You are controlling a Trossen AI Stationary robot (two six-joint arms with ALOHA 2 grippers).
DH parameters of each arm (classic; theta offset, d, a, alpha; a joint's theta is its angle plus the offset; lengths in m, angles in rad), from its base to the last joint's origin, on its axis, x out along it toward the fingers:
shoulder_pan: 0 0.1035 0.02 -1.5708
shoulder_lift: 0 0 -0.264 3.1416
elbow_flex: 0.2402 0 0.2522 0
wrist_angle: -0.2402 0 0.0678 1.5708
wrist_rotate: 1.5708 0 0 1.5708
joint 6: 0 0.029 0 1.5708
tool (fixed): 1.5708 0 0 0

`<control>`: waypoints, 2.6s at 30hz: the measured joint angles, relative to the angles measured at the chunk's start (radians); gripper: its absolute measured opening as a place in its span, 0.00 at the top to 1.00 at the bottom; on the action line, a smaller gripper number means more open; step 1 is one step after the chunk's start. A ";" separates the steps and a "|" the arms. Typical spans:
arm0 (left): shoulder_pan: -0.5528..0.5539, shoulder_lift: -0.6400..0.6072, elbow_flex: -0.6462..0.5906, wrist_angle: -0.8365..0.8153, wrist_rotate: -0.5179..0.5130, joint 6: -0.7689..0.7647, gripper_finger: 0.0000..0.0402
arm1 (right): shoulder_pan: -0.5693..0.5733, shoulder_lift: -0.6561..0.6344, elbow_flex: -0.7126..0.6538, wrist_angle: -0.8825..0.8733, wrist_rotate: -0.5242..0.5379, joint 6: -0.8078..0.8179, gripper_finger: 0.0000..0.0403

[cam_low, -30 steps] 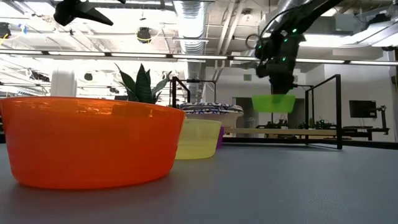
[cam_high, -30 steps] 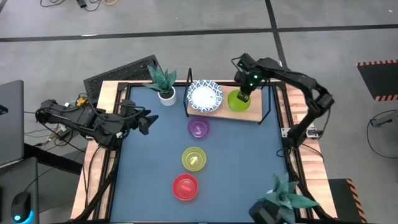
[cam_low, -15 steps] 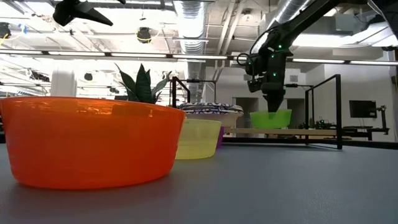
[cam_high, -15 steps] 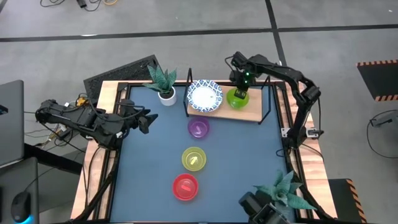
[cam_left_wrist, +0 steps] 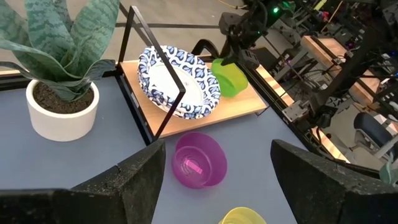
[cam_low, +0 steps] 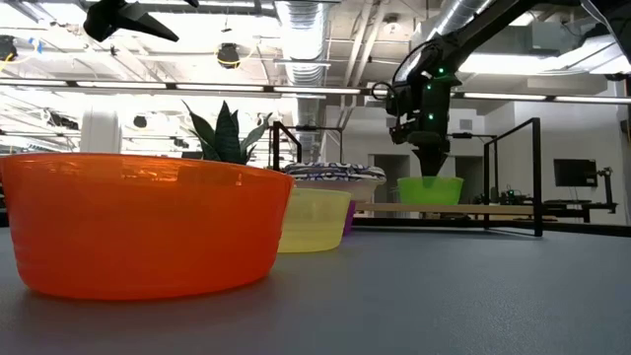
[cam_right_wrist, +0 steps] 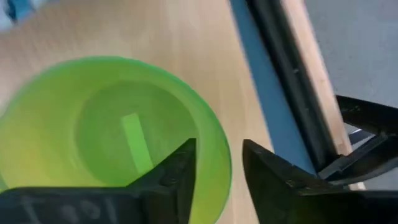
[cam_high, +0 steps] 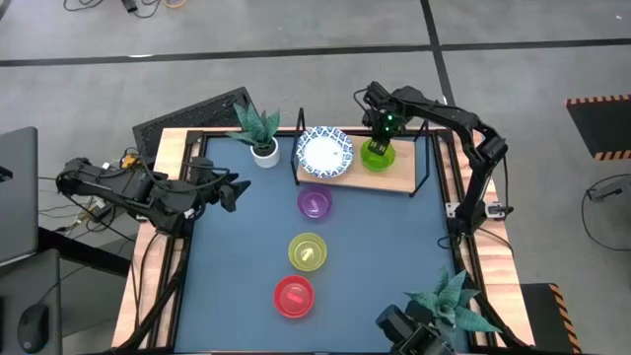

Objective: Place and stack bowls onto a shelf
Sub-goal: Stack the purple bowl on top of the green bowl on the shelf

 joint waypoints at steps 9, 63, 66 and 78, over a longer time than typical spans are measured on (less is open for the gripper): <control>0.000 0.000 0.000 0.000 0.008 0.000 0.32 | 0.036 -0.024 0.165 -0.073 -0.031 0.227 0.46; 0.000 0.000 0.000 -0.107 0.058 -0.011 0.32 | 0.694 -0.056 -0.282 0.564 0.102 1.439 0.43; 0.000 0.000 0.000 -0.107 0.058 -0.011 0.32 | 0.694 -0.056 -0.289 0.565 0.102 1.441 0.43; 0.000 0.000 0.000 -0.106 0.056 -0.011 0.32 | 0.708 0.030 -0.286 0.642 0.070 1.412 0.43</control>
